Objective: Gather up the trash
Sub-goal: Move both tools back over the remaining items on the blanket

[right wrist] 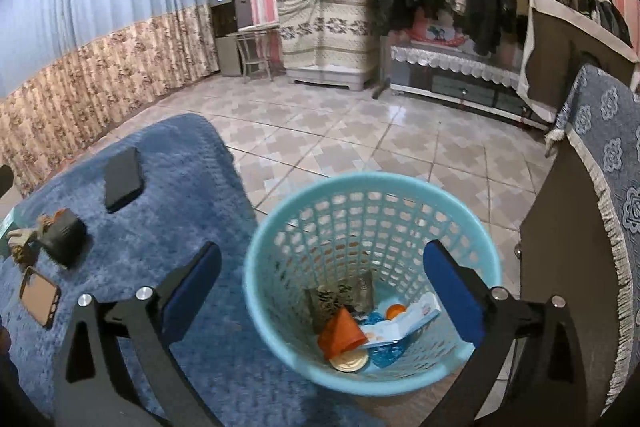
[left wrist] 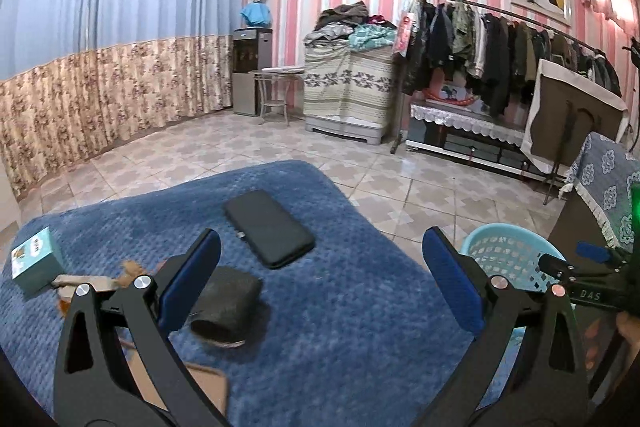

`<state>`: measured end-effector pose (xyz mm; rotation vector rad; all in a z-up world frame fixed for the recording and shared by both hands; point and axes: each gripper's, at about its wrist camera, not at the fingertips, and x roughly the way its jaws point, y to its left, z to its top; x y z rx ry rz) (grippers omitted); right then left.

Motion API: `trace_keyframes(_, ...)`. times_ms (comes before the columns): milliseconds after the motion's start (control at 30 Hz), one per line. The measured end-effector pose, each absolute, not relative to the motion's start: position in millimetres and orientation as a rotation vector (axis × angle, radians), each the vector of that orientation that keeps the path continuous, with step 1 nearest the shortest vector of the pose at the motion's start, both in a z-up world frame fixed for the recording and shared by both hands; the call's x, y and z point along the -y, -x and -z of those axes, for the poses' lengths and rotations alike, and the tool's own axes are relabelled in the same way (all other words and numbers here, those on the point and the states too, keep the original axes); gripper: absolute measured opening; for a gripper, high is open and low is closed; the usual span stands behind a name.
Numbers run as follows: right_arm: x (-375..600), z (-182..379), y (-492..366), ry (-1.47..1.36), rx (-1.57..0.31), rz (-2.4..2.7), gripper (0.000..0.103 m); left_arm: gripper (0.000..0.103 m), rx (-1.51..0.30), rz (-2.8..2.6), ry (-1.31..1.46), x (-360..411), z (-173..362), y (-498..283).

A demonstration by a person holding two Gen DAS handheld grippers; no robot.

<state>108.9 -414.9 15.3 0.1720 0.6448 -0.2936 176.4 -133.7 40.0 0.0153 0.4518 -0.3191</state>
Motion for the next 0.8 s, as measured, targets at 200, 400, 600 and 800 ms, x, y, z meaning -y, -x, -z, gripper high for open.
trace_keyframes(200, 381.5, -20.4, -112.5, -0.153, -0.635, 0.242, 0.099, 0.098, -0.451, 0.270, -0.009, 94.9, -40.4, -168.2)
trace_keyframes(400, 348.8, -19.8, -115.3, -0.129, -0.626, 0.175, 0.099, 0.098, -0.475, 0.207, 0.010, 50.3, -32.0, -164.8)
trace_keyframes(600, 320.5, -22.7, -116.0, -0.105, -0.613, 0.128, 0.099, 0.098, -0.490, 0.142, 0.038, 10.6, -23.1, -161.0)
trace_keyframes(800, 299.6, -20.8, -121.0, -0.085, -0.615, 0.099, 0.099, 0.098, -0.506, 0.085, 0.047, -20.7, -9.8, -155.2)
